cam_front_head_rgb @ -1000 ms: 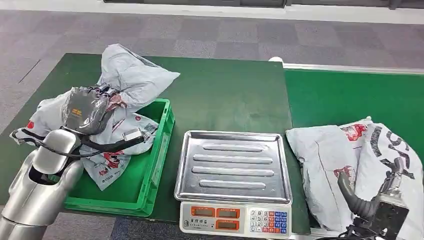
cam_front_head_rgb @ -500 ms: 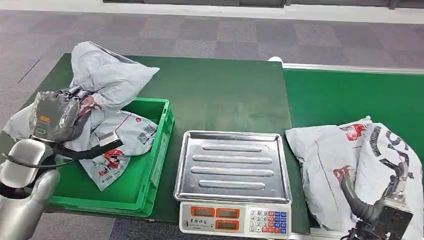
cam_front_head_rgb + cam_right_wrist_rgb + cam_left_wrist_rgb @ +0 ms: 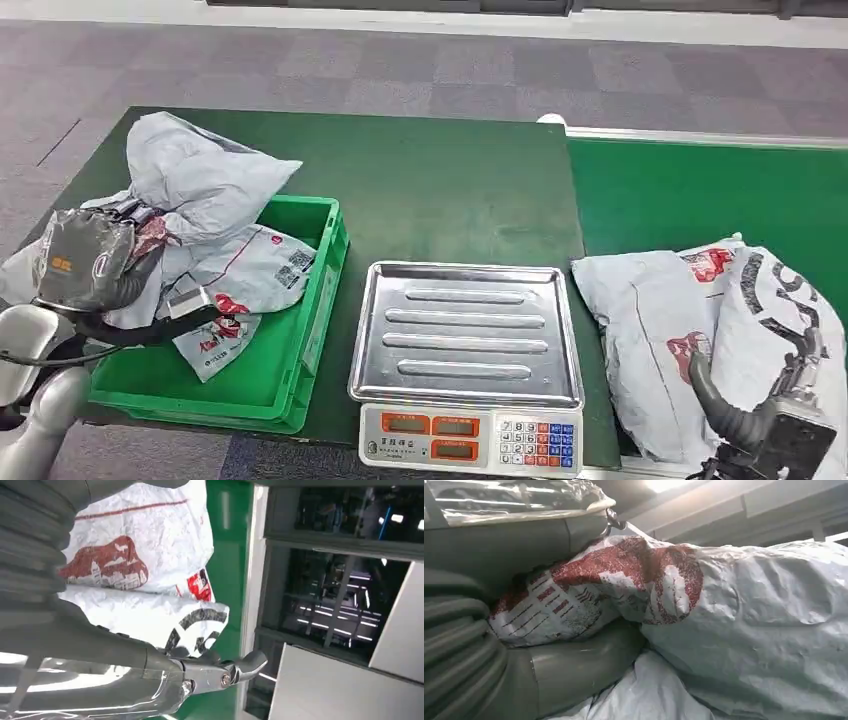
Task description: Moved the parcel from conveyor to table for the left to box.
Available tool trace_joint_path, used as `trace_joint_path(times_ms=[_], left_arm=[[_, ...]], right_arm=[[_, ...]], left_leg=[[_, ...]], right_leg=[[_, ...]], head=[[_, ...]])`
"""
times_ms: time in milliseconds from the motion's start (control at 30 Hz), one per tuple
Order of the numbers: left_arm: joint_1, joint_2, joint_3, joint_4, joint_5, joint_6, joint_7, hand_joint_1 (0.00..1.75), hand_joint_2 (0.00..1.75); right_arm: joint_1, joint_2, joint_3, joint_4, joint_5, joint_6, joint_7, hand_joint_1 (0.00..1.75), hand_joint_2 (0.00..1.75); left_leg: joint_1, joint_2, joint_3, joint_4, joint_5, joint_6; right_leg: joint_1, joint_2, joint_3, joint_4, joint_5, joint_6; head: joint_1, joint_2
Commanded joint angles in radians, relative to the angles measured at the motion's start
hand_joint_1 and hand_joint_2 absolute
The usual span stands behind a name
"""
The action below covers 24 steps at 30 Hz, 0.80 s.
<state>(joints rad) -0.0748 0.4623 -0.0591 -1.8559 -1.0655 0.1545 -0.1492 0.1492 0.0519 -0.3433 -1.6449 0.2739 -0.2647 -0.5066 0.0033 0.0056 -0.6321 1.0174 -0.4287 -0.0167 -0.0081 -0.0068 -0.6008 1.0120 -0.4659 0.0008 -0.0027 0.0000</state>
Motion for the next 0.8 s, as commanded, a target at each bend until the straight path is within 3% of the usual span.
trace_joint_path(times_ms=[33, 433, 733, 800], left_arm=[[0.011, -0.066, 0.013, 0.023, -0.01, -0.004, 0.002, 1.75, 1.75], [0.012, -0.07, 0.022, 0.028, -0.003, 0.001, -0.002, 1.75, 1.75], [0.075, -0.131, 0.024, 0.096, 0.034, 0.019, -0.045, 1.75, 1.75], [0.077, -0.161, 0.022, 0.113, -0.014, 0.082, -0.053, 1.75, 1.75]], right_arm=[[0.006, 0.051, -0.074, -0.016, 0.003, 0.009, 0.001, 0.0, 1.75], [0.009, 0.056, -0.085, -0.021, 0.004, 0.017, 0.0, 0.0, 1.75], [0.021, 0.077, -0.129, -0.043, 0.016, 0.05, -0.008, 0.0, 1.75], [0.037, 0.082, -0.146, -0.059, 0.017, 0.058, -0.01, 0.0, 1.75]], left_leg=[[0.0, -0.001, 0.003, -0.002, 0.0, 0.0], [0.0, -0.001, 0.004, -0.002, -0.001, 0.0], [-0.001, -0.001, 0.005, -0.003, -0.001, 0.0], [0.0, -0.002, 0.006, -0.003, -0.001, 0.0]], right_leg=[[0.0, 0.0, 0.003, -0.002, -0.001, 0.0], [0.0, 0.0, 0.004, -0.002, -0.001, 0.0], [-0.001, 0.0, 0.004, -0.002, -0.001, 0.0], [0.0, -0.001, 0.007, -0.003, -0.002, 0.0]], head=[[0.0, 0.0], [0.0, 0.0], [0.0, 0.0], [0.0, 0.0]])
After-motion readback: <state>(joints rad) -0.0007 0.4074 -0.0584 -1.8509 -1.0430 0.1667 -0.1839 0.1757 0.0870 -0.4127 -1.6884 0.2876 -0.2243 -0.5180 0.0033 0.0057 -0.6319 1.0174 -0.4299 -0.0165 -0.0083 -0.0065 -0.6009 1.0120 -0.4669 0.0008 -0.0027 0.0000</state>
